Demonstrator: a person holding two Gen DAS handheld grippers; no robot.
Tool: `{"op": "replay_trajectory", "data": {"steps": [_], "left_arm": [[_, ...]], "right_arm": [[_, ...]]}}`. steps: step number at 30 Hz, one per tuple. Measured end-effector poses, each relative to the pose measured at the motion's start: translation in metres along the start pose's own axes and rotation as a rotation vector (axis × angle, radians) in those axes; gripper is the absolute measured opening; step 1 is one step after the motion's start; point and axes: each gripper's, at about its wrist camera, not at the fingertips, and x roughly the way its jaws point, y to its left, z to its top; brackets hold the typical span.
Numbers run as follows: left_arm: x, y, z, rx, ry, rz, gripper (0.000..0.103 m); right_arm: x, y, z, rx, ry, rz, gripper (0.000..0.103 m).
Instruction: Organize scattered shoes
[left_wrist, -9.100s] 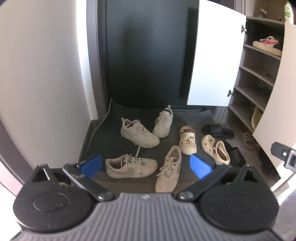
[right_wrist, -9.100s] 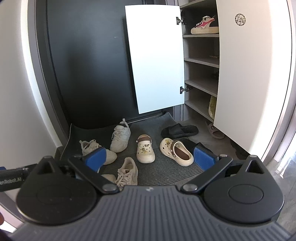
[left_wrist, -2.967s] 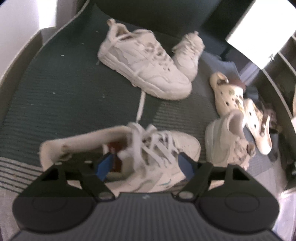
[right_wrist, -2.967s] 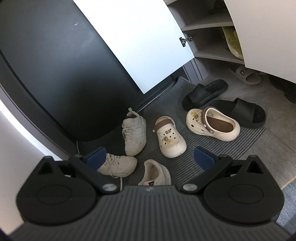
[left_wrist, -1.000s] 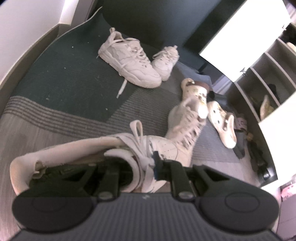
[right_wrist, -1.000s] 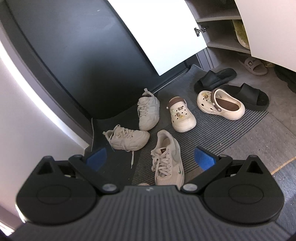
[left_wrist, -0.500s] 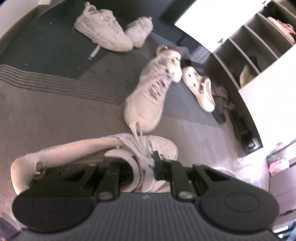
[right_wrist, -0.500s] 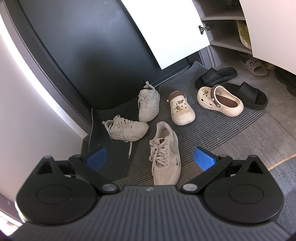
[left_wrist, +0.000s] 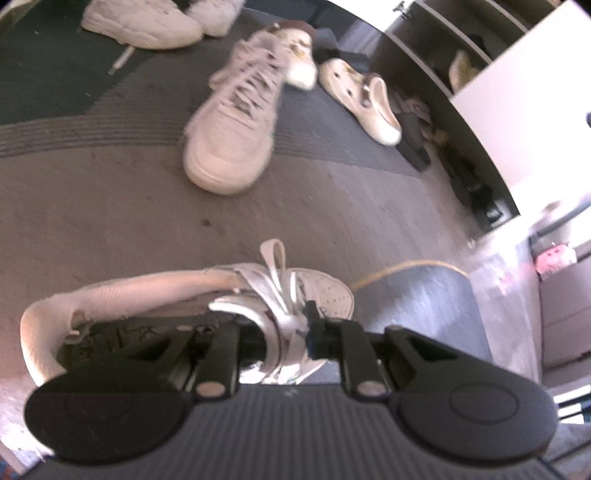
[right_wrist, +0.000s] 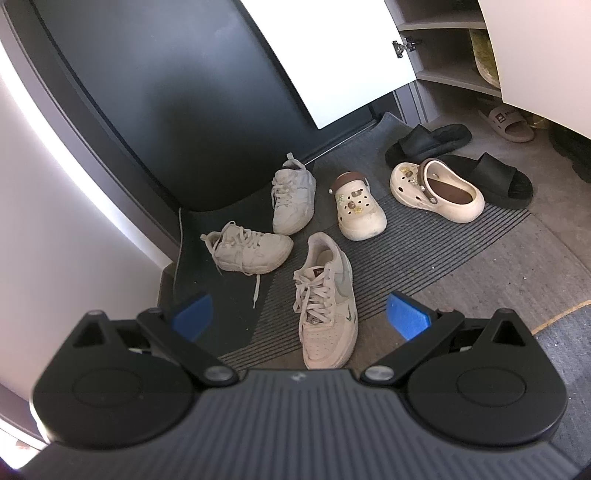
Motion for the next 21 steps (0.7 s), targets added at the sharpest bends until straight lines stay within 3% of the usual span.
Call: {"op": "replay_trajectory", "data": {"steps": [14, 17, 19, 21], "left_arm": [[0.008, -0.012, -0.007, 0.09, 0.008, 0.031, 0.022], [0.008, -0.022, -0.009, 0.156, 0.013, 0.079, 0.032], [0.006, -0.033, -0.012, 0.225, 0.003, 0.119, 0.051], [0.002, -0.037, -0.015, 0.252, -0.006, 0.125, 0.059]], "right_arm": [[0.014, 0.013, -0.02, -0.071, 0.063, -0.015, 0.103], [0.018, 0.018, -0.028, -0.107, 0.082, -0.024, 0.103], [0.021, 0.022, -0.035, -0.132, 0.089, -0.022, 0.103], [0.023, 0.025, -0.039, -0.147, 0.1, -0.01, 0.103]]}}
